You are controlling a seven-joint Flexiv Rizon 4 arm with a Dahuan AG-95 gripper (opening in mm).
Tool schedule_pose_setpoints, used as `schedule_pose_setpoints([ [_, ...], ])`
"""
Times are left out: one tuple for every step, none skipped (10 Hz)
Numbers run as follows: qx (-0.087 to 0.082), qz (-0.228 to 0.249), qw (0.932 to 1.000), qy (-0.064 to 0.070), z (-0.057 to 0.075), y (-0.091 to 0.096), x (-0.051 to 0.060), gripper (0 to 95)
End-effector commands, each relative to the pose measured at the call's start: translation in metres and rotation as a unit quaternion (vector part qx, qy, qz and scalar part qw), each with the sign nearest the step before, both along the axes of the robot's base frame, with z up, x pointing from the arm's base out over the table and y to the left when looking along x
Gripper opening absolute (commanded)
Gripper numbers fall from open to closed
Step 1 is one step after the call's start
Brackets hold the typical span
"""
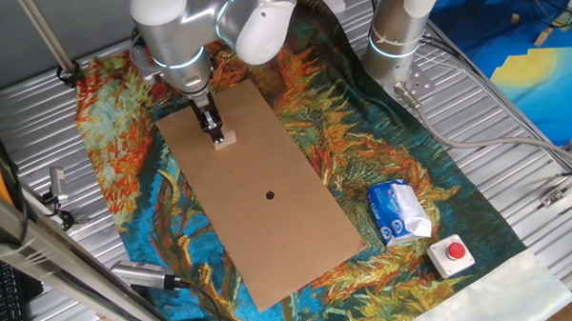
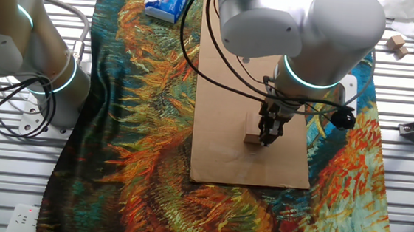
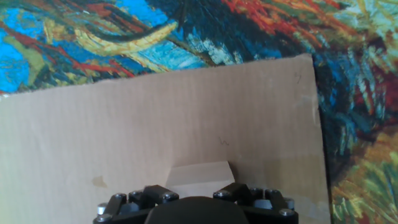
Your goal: Hold a small block with the gripper and sweep it from left to right on the table
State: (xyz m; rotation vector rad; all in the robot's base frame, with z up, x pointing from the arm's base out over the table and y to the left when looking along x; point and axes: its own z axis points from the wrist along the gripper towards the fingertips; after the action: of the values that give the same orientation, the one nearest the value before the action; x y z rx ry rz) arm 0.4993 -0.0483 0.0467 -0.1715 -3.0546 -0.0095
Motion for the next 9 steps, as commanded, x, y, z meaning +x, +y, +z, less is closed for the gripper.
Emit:
schedule_pose_setpoints([
  [-0.001, -0.003, 1.0, 0.001, -0.0025, -0.0002, -0.0005, 38.0],
  [-0.001, -0.003, 1.0, 0.001, -0.0043, -0.0001, -0.0005, 38.0],
  [0.0, -0.003, 1.0, -0.001, -0.0061, 0.0001, -0.0006, 38.0],
  [0.0, -0.003, 1.0, -0.001, -0.0066, 0.0001, -0.0006, 38.0],
  [-0.001, -0.002, 1.0, 0.002, -0.0066, 0.0001, -0.0007, 57.0],
  [0.0, 0.001, 1.0, 0.0, -0.0067, 0.0, -0.0008, 57.0],
  [0.0, -0.001, 1.0, 0.0, -0.0068, 0.0, -0.0008, 57.0],
  [0.0, 0.0, 1.0, 0.0, -0.0068, 0.0, -0.0008, 57.0],
  [-0.001, 0.002, 1.0, 0.0, -0.0068, 0.0, -0.0008, 57.0],
])
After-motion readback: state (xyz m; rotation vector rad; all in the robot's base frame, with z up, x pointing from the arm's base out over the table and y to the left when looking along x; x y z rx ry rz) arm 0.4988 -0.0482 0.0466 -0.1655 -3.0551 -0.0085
